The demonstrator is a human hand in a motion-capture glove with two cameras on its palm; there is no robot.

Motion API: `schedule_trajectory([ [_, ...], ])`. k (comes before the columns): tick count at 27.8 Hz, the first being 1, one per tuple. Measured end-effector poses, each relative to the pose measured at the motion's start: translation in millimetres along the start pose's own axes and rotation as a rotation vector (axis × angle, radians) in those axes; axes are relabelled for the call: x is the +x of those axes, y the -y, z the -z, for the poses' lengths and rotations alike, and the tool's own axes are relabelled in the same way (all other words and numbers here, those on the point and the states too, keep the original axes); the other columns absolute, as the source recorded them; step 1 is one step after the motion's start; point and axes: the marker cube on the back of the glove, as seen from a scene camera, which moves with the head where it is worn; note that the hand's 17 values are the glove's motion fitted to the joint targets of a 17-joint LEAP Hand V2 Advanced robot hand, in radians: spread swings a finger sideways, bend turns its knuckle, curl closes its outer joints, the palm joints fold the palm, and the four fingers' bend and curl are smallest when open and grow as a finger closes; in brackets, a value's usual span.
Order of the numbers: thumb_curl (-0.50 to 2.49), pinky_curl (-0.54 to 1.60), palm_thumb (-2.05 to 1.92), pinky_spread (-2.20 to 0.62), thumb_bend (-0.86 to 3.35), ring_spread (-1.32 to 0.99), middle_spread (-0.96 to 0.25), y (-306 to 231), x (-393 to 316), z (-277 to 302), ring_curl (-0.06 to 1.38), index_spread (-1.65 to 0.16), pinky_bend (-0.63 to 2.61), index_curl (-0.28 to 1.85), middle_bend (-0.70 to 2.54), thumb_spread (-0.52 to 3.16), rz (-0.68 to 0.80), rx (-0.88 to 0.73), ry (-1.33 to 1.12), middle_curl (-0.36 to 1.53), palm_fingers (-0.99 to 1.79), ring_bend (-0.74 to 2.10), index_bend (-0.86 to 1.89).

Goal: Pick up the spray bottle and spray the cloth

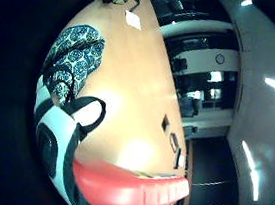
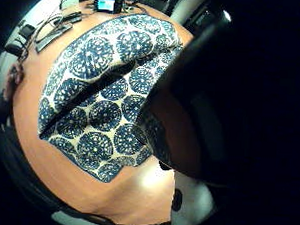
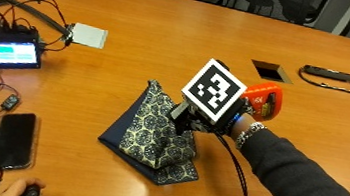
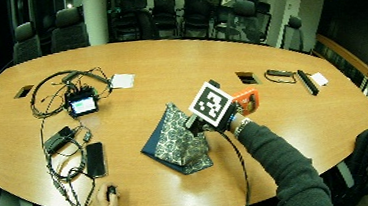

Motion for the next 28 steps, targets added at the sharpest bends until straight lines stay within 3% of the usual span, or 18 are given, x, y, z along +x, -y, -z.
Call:
schedule_trajectory([
  [7, 0.77, 0.43, 0.91, -0.34, -0.03, -0.23, -0.23, -12, -5, 1, 0.46, -0.31, 0.51, 0.58, 0.58, 0.36, -0.023, -0.007, 0.032, 0.51, 1.39, 0.66, 0.23],
  [12, 0.77, 0.43, 0.91, -0.34, -0.03, -0.23, -0.23, -27, 9, 18, 0.46, -0.31, 0.51, 0.58, 0.58, 0.36, -0.139, 0.026, 0.103, 0.51, 1.39, 0.66, 0.23],
  [20, 0.77, 0.43, 0.9, -0.34, -0.04, -0.23, -0.23, -13, 53, 77, 0.46, -0.31, 0.51, 0.58, 0.57, 0.36, -0.447, 0.278, 0.368, 0.51, 1.39, 0.66, 0.24],
  [28, 0.78, 0.43, 0.9, -0.33, -0.03, -0.23, -0.23, 15, 86, 125, 0.46, -0.31, 0.5, 0.58, 0.58, 0.36, -0.644, 0.512, 0.729, 0.51, 1.39, 0.66, 0.24],
])
